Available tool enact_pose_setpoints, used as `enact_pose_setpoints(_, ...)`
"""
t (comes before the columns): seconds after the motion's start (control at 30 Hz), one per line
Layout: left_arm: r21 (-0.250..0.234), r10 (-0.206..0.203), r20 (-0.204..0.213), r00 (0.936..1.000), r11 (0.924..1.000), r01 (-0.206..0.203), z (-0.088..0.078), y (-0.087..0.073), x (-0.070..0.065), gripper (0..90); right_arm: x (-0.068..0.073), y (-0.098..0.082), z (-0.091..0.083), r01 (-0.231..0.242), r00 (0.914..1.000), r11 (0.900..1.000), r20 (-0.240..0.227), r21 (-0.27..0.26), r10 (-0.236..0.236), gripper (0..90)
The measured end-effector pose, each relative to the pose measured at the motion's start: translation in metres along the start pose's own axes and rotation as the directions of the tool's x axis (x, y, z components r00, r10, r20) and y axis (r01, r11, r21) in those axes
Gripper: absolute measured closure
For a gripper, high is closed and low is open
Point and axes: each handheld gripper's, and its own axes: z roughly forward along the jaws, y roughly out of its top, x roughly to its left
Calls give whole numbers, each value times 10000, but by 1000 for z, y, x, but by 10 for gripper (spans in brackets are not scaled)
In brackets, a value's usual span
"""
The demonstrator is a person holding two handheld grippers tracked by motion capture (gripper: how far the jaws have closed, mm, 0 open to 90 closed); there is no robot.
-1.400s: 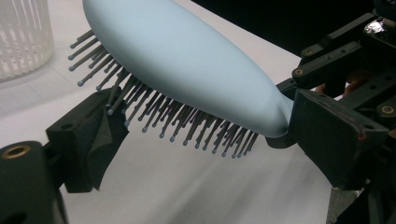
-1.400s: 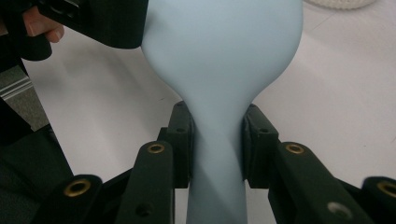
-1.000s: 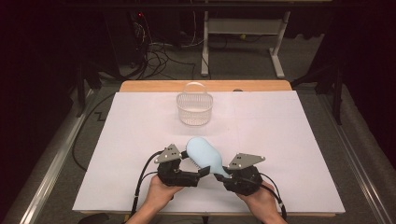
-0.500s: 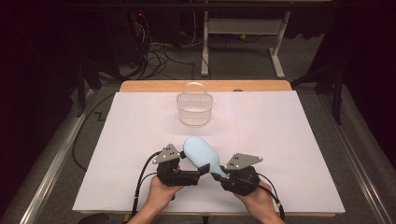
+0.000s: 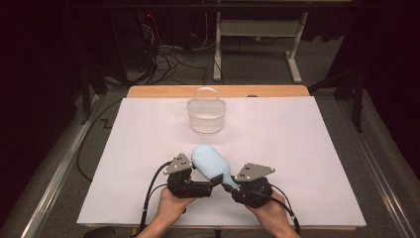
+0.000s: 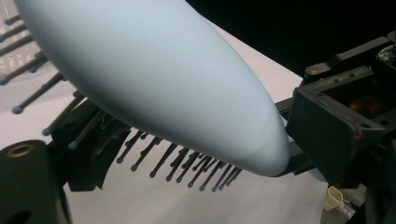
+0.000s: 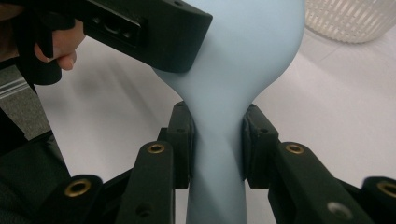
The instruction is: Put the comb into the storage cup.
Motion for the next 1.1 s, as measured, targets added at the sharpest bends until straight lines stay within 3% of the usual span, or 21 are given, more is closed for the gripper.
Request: enact_pose_setpoints(1.1,119,-402,-240,9989,9991,405,-3,-1,1,176,6,6,9,222,9996,9996,160,-179,-219,702)
